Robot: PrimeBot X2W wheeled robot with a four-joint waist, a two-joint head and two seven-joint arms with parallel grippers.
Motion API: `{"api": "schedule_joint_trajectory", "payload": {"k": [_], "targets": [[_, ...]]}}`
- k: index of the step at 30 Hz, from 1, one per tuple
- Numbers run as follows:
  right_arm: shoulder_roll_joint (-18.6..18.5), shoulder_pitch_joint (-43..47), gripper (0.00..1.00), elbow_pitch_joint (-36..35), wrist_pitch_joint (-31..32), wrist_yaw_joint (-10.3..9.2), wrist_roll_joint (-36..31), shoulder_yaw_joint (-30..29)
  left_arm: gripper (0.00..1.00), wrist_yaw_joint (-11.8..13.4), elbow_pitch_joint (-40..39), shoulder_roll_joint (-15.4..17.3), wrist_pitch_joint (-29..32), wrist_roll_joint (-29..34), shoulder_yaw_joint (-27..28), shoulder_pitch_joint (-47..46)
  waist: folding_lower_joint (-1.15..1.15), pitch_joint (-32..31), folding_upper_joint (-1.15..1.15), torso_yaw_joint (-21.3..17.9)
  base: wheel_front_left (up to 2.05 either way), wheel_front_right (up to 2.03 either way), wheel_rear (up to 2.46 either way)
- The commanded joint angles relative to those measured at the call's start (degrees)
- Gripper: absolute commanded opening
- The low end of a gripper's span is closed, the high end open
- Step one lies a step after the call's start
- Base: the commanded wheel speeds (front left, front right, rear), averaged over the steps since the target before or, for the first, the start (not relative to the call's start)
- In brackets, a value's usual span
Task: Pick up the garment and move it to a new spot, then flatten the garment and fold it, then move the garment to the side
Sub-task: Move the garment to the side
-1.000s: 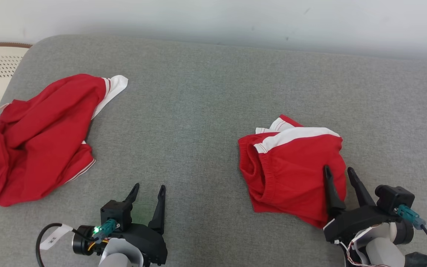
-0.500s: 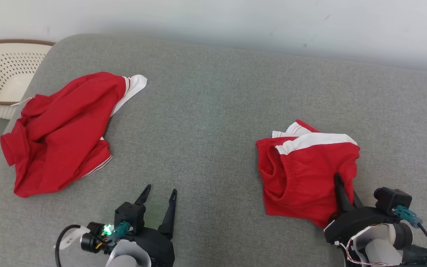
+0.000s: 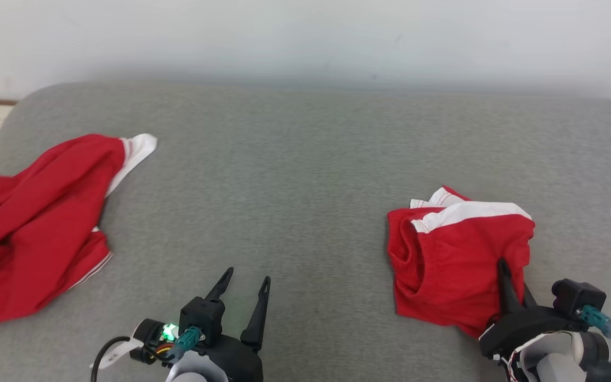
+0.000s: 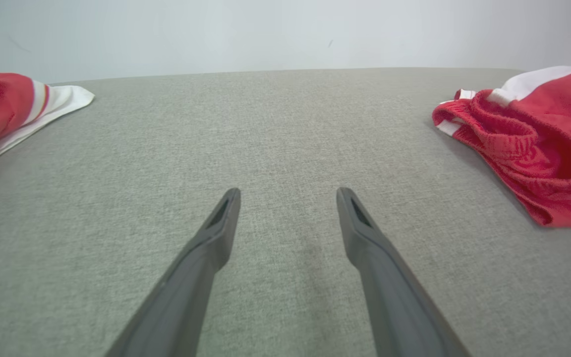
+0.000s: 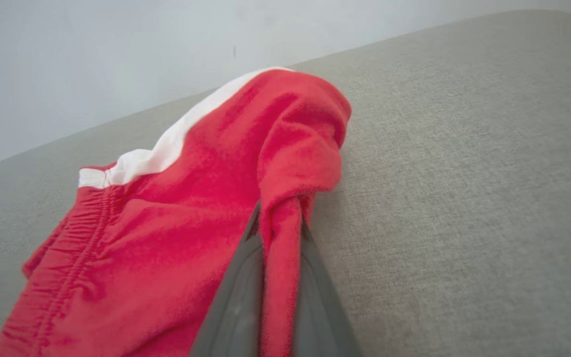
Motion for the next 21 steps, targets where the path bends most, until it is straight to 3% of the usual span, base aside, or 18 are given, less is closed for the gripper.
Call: {"api": "schedule_joint_trajectory", "payload": {"k": [1,12,21], "targets": [[0.1,1.3,0.0,0.4,0.0,0.02,-0.2,0.3,1.0,0.2,-0.8,0.1,-0.1,0.6,-0.2,0.7,0.0,-1.0,0.01,-5.0,0.0,0.0,0.0],[1.6,1.7,0.0,0.3,0.0,0.02,0.3,3.0,1.0,0.2,-4.3,0.1,-0.1,1.4,-0.9,0.1,0.0,-0.1,0.01,-14.1,0.0,0.0,0.0],[1.5,1.9,0.0,-0.4,0.0,0.02,0.0,3.8,1.0,-0.1,-5.9,0.1,-0.1,1.1,-1.2,-0.2,0.0,1.1,0.01,-16.5,0.0,0.0,0.0]]}}
